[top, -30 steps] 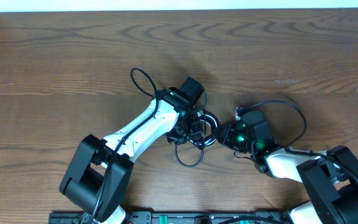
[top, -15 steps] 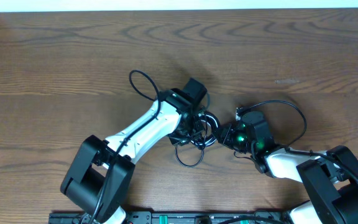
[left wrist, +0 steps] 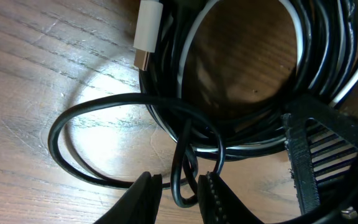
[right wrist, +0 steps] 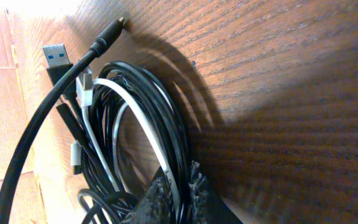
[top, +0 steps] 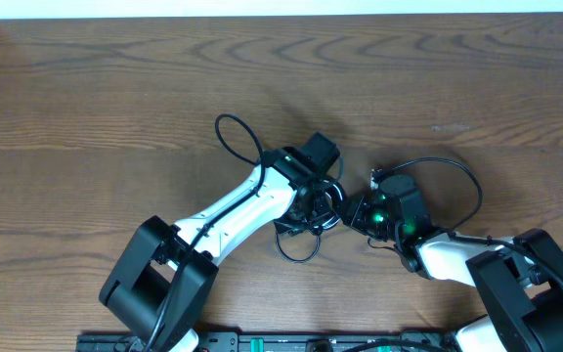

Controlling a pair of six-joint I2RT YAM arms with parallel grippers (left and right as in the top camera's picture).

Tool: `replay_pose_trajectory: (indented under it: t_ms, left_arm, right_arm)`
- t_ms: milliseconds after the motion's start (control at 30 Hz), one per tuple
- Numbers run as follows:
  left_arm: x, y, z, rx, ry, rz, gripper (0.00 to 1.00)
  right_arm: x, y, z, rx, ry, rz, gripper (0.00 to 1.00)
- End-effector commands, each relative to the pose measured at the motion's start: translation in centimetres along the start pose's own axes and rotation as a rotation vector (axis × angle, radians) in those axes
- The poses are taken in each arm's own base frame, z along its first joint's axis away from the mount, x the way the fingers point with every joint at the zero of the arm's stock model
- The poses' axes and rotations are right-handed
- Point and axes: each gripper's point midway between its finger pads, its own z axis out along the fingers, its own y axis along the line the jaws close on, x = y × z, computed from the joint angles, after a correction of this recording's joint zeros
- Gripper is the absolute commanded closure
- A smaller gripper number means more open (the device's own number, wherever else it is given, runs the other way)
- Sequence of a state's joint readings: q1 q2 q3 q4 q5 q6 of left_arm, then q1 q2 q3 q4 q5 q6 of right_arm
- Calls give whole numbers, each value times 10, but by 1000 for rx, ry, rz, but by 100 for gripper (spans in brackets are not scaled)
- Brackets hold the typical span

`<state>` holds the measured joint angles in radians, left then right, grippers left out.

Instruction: Untangle cables

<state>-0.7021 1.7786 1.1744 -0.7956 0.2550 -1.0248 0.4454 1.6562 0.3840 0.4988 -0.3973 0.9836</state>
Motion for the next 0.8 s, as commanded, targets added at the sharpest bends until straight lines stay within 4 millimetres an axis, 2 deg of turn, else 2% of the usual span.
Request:
replay_pose_trajectory:
  t_ms: [0, 233, 267, 333, 433, 633, 767]
  left_arm:
    - [4, 11, 12, -48, -3, -23, 74]
    - [7, 14, 22, -44, -4, -36, 73]
    - [6, 13, 22, -40, -5, -35, 77]
    - [7, 12, 21, -32, 1, -35, 92]
    - [9, 6, 18, 3, 34, -44, 92]
    - [1, -4, 0, 100, 60, -74, 92]
    - [-9, -8, -20, 185, 69, -107, 92]
  right_arm:
    - [12, -34, 2, 109, 9, 23, 93]
    - [12, -34, 2, 109, 10, 23, 94]
    - [12, -34, 2, 110, 10, 24, 94]
    - [12, -34, 2, 110, 10, 24, 96]
    - [13, -34, 2, 110, 10, 23, 99]
    - [12, -34, 2, 110, 9, 23, 99]
    - [12, -34, 2, 110, 10, 23, 99]
